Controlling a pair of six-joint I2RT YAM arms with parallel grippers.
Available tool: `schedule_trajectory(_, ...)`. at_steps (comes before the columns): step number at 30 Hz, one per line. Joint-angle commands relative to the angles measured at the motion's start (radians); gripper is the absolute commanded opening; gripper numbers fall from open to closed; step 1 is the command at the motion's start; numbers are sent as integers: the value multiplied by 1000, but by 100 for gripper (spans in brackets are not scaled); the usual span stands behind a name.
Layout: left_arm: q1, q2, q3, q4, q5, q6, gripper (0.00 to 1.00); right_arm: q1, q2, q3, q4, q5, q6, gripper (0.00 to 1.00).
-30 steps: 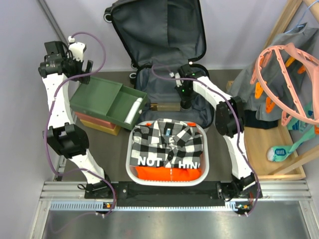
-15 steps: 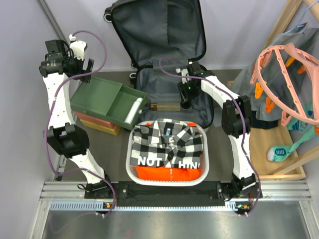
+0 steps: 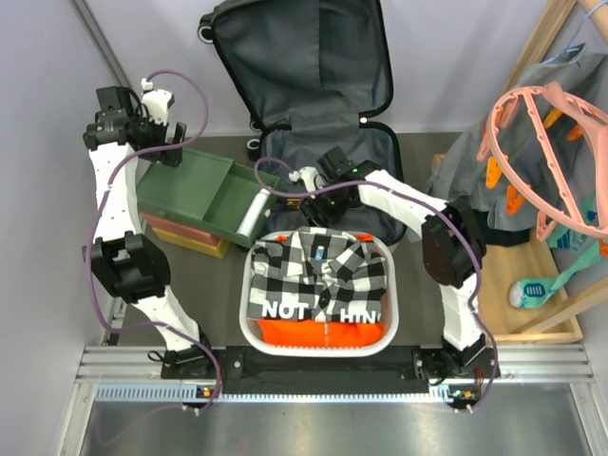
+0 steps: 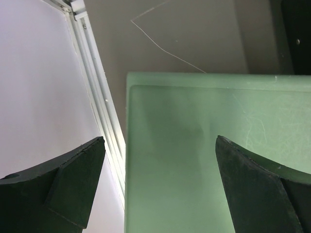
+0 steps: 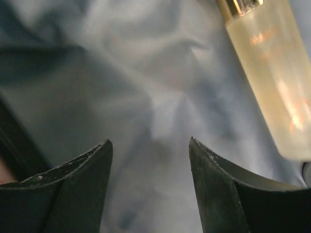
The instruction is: Open, take out, and arrange the luggage
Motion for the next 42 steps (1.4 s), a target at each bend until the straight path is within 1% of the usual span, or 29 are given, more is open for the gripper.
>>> schedule_trajectory(1,-2,-70,-31,61,24,29,99,63,-204,-167,-21,53,-19,64)
schedule_trajectory(2,-2,-70,-37,61,26,30,99,75,-273,-228,-17,73,-11,64)
schedule_trajectory(5,-3,-56,-31,59,41,24,99,115,-370,-288,-30,165,6,64)
schedule_trajectory(6,-2,-48,-29,58,44,23,99,144,-390,-296,-34,229,3,64)
schedule_trajectory(8,-2,-41,-20,56,51,21,99,173,-411,-293,-50,316,-5,64)
schedule_trajectory(10,-2,-33,-16,58,52,24,99,180,-408,-291,-42,355,18,66)
schedule_trajectory(11,-2,-28,-13,58,52,26,99,180,-389,-294,-39,423,51,66)
schedule_trajectory(13,-3,-25,-13,58,54,27,99,160,-346,-270,-71,479,79,67)
schedule_trajectory(15,-3,-22,-17,58,55,29,99,131,-297,-215,-99,478,148,66)
schedule_trajectory(16,-3,-22,-19,55,58,30,99,99,-290,-199,-102,446,167,66)
schedule_trajectory(18,-2,-22,-25,54,61,36,99,69,-295,-160,-93,432,196,66)
schedule_trajectory(22,-2,-22,-25,58,60,44,99,54,-312,-118,-77,404,129,66)
schedule_trajectory(26,0,-22,-19,58,57,47,99,109,-329,-161,-68,429,64,66)
schedule_trajectory(28,3,-22,-17,56,54,49,99,126,-338,-191,-56,424,55,66)
schedule_trajectory(29,5,-21,-17,56,54,50,99,121,-338,-193,-50,415,79,66)
schedule_trajectory(33,6,-19,-6,51,47,53,99,60,-338,-77,-5,261,119,66)
schedule_trajectory(36,6,-19,1,50,46,56,99,51,-321,0,38,248,93,66)
schedule_trajectory(37,6,-19,1,51,44,55,99,49,-307,12,48,252,70,66)
schedule_trajectory(39,6,-17,1,48,43,52,99,34,-225,66,53,283,50,67)
schedule_trajectory(40,6,-19,0,48,43,49,99,25,-186,100,18,288,37,67)
schedule_trajectory(41,5,-21,-3,47,43,49,99,16,-101,174,3,300,32,67)
schedule_trajectory(42,6,-22,-6,48,41,49,99,-3,-67,204,-7,315,26,67)
